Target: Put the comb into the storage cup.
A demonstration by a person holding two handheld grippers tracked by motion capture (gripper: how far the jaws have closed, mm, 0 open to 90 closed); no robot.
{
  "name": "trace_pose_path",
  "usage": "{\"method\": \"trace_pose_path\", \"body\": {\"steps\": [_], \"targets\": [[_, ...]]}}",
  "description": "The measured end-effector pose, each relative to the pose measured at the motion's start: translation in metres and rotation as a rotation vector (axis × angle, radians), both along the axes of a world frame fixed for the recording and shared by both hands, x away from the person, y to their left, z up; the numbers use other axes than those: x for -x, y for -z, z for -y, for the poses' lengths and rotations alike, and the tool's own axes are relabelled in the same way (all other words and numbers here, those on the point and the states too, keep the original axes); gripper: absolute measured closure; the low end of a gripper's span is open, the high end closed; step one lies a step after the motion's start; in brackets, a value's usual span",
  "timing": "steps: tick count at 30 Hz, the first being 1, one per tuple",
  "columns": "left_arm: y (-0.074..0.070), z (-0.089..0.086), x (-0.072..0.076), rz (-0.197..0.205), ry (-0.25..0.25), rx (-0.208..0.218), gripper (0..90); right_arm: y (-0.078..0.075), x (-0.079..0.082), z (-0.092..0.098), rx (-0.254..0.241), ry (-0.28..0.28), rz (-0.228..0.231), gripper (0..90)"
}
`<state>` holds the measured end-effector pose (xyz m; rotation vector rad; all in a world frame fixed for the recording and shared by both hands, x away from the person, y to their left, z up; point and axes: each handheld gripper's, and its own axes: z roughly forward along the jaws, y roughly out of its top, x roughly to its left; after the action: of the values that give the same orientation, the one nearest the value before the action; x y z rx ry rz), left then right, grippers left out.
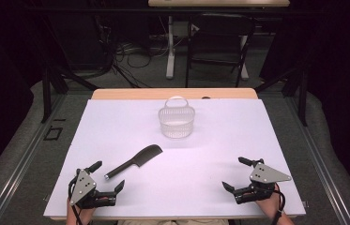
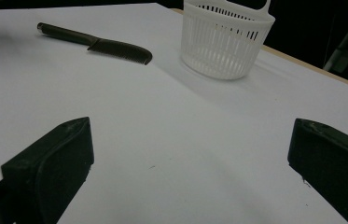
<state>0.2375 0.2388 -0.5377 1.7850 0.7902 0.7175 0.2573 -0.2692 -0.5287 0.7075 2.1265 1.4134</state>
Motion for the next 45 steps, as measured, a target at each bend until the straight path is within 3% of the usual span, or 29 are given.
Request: {"method": "trace_pose_path", "body": {"steps": [9, 14, 20, 23, 28, 36, 39, 41, 42, 43, 45], "targets": [[-0.002, 0.001, -0.002, -0.033, -0.007, 0.002, 1.8, 0.000, 0.002, 0.001, 0.000, 0.001, -0.001, 0.1], [-0.003, 0.006, -0.005, -0.077, 0.006, -0.024, 0.7, 0.000, 0.000, 0.001, 0.003, 0.002, -0.004, 0.0], [-0.004, 0.013, -0.009, -0.101, 0.011, -0.029, 0.0, 0.000, 0.001, 0.002, 0.007, 0.005, -0.006, 0.1], [-0.003, 0.017, -0.012, -0.111, 0.012, -0.054, 0.0, 0.000, 0.001, 0.002, 0.008, 0.006, -0.008, 0.1], [-0.004, 0.023, -0.020, -0.164, 0.028, -0.066, 0.0, 0.001, 0.000, 0.001, 0.010, 0.002, -0.011, 0.1], [-0.001, 0.030, -0.027, -0.203, 0.042, -0.097, 0.6, 0.001, 0.000, 0.000, 0.008, 0.003, -0.013, 0.1], [-0.001, 0.032, -0.029, -0.213, 0.033, -0.115, 5.1, 0.001, 0.001, 0.000, 0.014, -0.001, -0.010, 0.1], [0.001, 0.033, -0.030, -0.224, 0.040, -0.120, 21.5, 0.001, 0.000, 0.000, 0.013, -0.002, -0.010, 0.1], [0.001, 0.033, -0.031, -0.233, 0.047, -0.127, 21.5, 0.001, 0.000, 0.000, 0.013, -0.002, -0.010, 0.1], [0.002, 0.034, -0.031, -0.238, 0.053, -0.131, 29.8, 0.001, 0.000, 0.000, 0.013, -0.002, -0.013, 0.1], [0.004, 0.035, -0.033, -0.250, 0.056, -0.150, 37.5, 0.002, -0.001, 0.001, 0.015, -0.002, -0.013, 0.1]]}}
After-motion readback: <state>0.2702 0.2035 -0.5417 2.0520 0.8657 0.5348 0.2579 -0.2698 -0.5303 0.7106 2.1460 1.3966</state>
